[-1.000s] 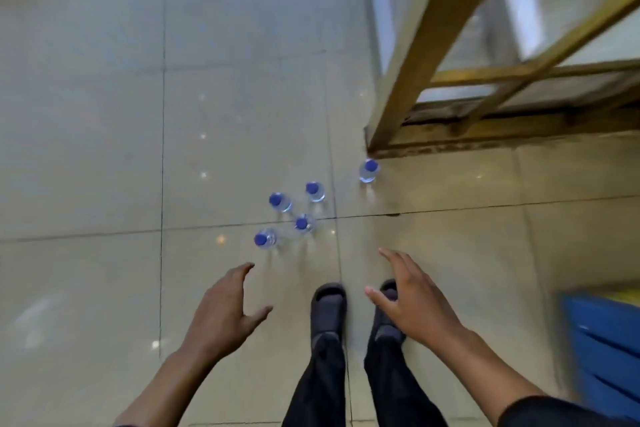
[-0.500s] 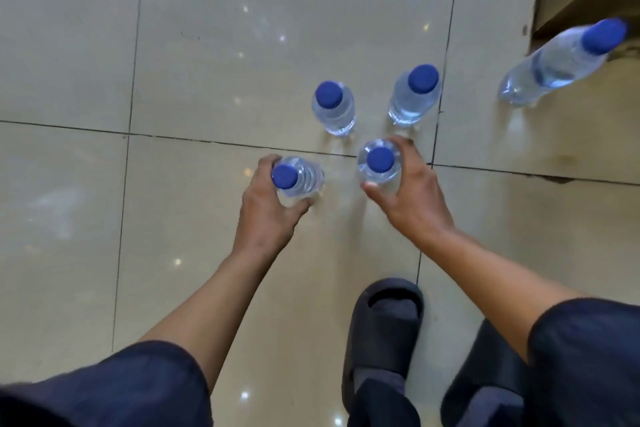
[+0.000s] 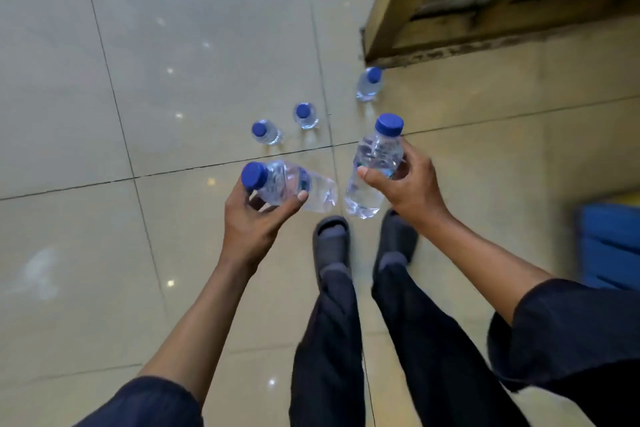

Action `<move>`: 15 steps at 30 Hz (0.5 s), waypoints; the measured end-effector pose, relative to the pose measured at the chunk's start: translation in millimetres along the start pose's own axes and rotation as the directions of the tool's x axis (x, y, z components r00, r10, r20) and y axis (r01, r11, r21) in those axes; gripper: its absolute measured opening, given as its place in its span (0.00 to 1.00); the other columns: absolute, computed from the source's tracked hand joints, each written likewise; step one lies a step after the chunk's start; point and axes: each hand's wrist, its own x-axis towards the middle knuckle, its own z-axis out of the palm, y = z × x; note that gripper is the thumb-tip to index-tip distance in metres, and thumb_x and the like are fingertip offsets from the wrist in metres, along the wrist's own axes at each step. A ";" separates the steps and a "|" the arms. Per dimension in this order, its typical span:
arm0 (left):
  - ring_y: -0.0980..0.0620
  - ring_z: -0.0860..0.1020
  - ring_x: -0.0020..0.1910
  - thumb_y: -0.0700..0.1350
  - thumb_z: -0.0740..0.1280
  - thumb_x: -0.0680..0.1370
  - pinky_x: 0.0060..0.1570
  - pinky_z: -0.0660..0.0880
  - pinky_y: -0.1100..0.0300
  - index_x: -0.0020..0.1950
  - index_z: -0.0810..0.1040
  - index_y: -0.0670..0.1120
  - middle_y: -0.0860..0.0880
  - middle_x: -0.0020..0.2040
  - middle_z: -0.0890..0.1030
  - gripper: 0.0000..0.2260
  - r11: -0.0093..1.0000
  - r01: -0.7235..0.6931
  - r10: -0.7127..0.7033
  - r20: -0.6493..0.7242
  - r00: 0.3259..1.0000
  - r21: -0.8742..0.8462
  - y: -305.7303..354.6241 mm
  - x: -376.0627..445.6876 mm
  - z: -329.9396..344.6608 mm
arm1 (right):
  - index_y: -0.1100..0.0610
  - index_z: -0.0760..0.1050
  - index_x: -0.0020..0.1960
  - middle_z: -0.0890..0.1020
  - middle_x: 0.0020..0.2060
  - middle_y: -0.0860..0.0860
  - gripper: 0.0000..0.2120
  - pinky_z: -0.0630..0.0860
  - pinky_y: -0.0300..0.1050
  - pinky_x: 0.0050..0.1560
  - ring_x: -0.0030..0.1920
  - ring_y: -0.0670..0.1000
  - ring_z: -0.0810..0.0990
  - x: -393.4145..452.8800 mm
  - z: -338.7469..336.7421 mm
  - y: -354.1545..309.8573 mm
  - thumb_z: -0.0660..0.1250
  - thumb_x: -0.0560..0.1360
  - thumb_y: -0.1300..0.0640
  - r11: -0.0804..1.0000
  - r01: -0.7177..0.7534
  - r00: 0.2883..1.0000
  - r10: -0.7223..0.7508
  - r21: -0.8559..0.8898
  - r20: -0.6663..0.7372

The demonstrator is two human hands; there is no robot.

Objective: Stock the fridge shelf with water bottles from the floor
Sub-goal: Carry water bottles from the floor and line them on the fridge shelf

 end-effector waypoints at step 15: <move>0.46 0.82 0.52 0.58 0.76 0.68 0.54 0.78 0.44 0.55 0.80 0.55 0.47 0.52 0.84 0.18 0.918 -0.335 0.383 0.687 0.617 -0.212 418.2 -213.5 230.9 | 0.50 0.78 0.44 0.83 0.37 0.48 0.14 0.80 0.49 0.41 0.38 0.48 0.81 -289.8 -306.6 -284.8 0.73 0.62 0.45 0.965 0.250 0.643 -0.107 0.076 -0.759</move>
